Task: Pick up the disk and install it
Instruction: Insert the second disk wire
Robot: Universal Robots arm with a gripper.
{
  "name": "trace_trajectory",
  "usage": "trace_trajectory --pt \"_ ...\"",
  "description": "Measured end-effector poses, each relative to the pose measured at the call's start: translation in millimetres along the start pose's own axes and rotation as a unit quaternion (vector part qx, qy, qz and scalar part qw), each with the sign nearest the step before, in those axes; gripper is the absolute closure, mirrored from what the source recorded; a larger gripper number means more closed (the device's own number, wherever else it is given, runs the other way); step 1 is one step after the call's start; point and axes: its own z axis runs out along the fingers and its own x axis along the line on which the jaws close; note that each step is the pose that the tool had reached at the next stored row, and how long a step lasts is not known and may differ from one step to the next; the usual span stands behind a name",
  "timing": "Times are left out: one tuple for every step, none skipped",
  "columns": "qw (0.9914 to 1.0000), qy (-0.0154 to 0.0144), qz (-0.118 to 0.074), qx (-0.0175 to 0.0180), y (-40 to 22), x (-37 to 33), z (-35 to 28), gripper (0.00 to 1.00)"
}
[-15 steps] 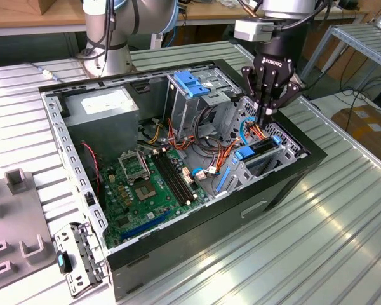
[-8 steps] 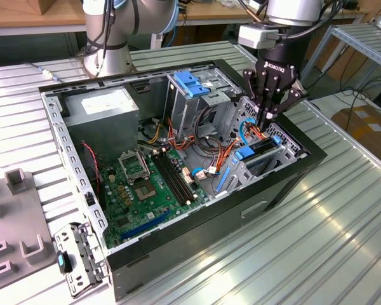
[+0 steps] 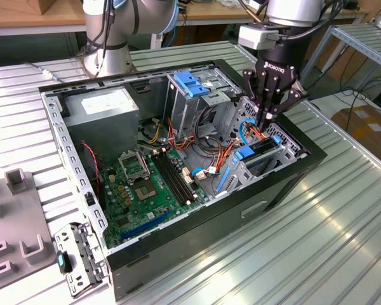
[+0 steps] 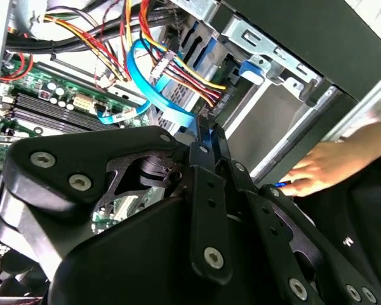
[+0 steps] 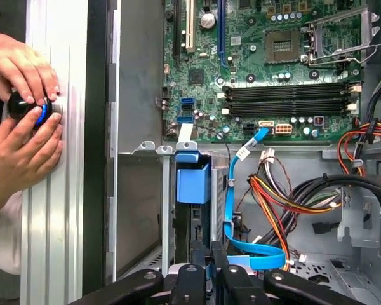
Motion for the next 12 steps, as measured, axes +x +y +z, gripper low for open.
trace_trajectory --pt "0.99999 -0.0051 -0.001 0.0004 0.4 0.7 0.2 0.84" --pt "0.99994 -0.0106 -0.001 0.0008 0.9 1.5 0.5 0.84" --pt "0.99987 -0.0158 -0.002 0.0012 1.3 2.2 0.9 0.84" --pt "0.99978 -0.0209 -0.002 0.0016 1.7 3.2 1.2 0.84" --pt "0.99959 -0.0284 -0.003 0.0022 2.3 5.0 1.8 0.84" --pt "0.99942 -0.0337 -0.003 0.0028 3.0 7.2 2.7 0.84" --pt "0.99927 -0.0378 -0.004 0.0035 4.0 9.7 3.6 0.84" --pt "0.99925 -0.0382 -0.005 0.0039 5.4 10.5 3.9 0.84" --pt "0.99924 -0.0383 -0.005 0.004 6.0 10.5 4.0 0.84" --pt "0.99924 -0.0383 -0.006 0.004 6.2 10.6 4.0 0.84" --pt "0.99924 -0.0383 -0.006 0.0041 6.2 10.6 4.0 0.84" --pt "0.99923 -0.0385 -0.006 0.0042 6.5 10.6 4.0 0.84"
